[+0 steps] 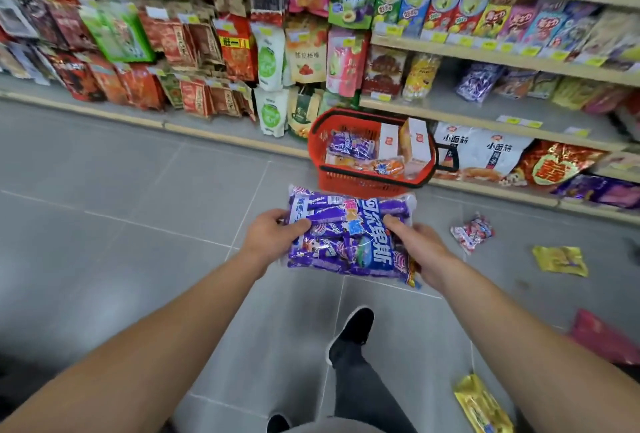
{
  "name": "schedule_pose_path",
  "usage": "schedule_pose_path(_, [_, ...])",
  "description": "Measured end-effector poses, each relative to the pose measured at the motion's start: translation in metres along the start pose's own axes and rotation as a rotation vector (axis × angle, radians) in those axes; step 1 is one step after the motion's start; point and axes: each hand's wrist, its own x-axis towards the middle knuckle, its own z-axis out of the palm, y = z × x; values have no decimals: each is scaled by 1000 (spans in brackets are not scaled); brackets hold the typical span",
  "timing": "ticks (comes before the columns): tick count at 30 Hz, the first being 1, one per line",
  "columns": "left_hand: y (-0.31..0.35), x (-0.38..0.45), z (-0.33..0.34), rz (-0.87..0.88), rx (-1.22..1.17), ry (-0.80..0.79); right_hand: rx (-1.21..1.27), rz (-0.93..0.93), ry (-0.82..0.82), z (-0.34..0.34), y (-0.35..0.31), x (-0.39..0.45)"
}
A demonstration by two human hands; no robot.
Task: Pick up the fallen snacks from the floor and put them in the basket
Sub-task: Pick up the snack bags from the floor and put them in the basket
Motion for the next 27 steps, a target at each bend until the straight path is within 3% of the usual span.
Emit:
schedule_pose_path(15, [131,229,63,-71,101,48,-55,60,-59,-40,-147,242])
schedule_pose_path(27, [200,436,59,-118,208,-19,-120,158,41,-6,-224,432])
